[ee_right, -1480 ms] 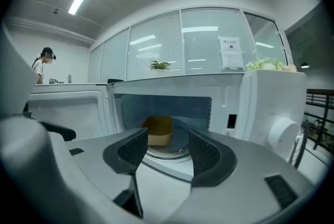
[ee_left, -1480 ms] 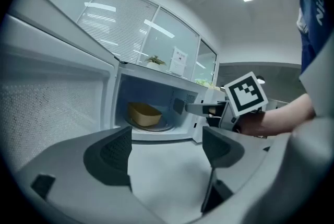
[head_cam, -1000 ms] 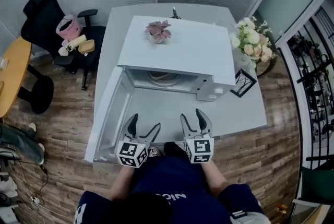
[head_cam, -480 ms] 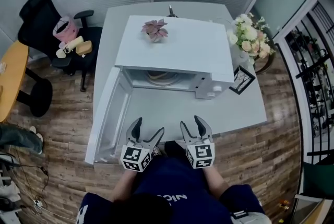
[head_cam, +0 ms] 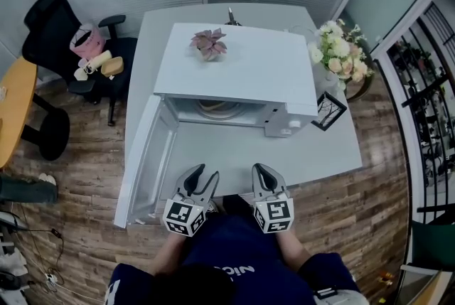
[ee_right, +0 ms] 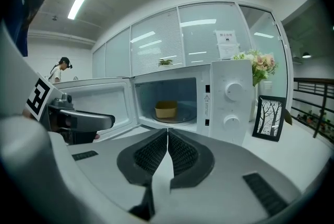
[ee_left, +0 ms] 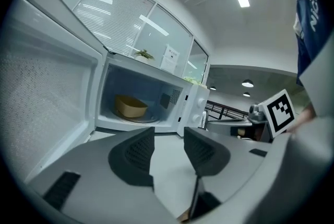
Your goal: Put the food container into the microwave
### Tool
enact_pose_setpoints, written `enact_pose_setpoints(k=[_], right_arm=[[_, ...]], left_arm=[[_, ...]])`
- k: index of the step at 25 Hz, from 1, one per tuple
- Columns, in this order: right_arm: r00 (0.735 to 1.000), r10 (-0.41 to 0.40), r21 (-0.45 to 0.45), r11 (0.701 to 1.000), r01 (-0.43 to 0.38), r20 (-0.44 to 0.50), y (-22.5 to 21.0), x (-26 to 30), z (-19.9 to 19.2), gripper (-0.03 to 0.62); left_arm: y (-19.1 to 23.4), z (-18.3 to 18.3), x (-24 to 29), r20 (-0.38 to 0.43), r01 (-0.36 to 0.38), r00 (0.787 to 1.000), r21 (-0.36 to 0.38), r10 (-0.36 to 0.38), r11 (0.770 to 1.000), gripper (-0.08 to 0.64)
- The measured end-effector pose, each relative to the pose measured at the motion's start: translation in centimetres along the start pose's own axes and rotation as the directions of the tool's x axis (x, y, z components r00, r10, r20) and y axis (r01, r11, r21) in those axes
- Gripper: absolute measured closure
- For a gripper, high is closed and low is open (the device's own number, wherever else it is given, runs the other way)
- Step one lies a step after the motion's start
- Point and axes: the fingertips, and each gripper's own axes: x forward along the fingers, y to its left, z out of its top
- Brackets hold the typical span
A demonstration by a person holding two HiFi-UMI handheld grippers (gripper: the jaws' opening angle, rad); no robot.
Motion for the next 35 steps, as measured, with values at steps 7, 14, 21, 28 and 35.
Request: enact_pose_setpoints(k=[7,14,21,28,35], right_arm=[[0.998,0.066,0.039,0.997,-0.066,0.013,0.5,0.1,0.3,0.581],[0.998,0.069,0.090,0.994,-0.069,-0.001,-0.3,0.9,0.3,0.583],[0.998,0.056,0.059,0.997,-0.054,-0.035,-0.2,1.6,-0.1,0.583],[0.996,0.080,0.036,0.996,-0.078,-0.050,0.5,2.2,-0.3,0.584],[0.996,0.079,0.027,0.997,-0.078,-0.051,0.2,2.5,-0.3,0.584]], left_arm=[[0.8,0.6,0.3,0.012,0.003,1.000,-0.033,-0.003,0.999,0.557],[0.6,0.9,0.9,-0.002,0.032,0.999,0.004,-0.032,0.999,0.558],[0.7,0.6,1.2,-0.027,0.047,0.999,0.014,-0.046,0.999,0.558],[1.3,0.5,0.9,-0.037,0.035,0.999,0.011,-0.035,0.999,0.557],[1.5,0.3,0.9,-0.045,0.030,0.999,0.012,-0.029,0.999,0.558]])
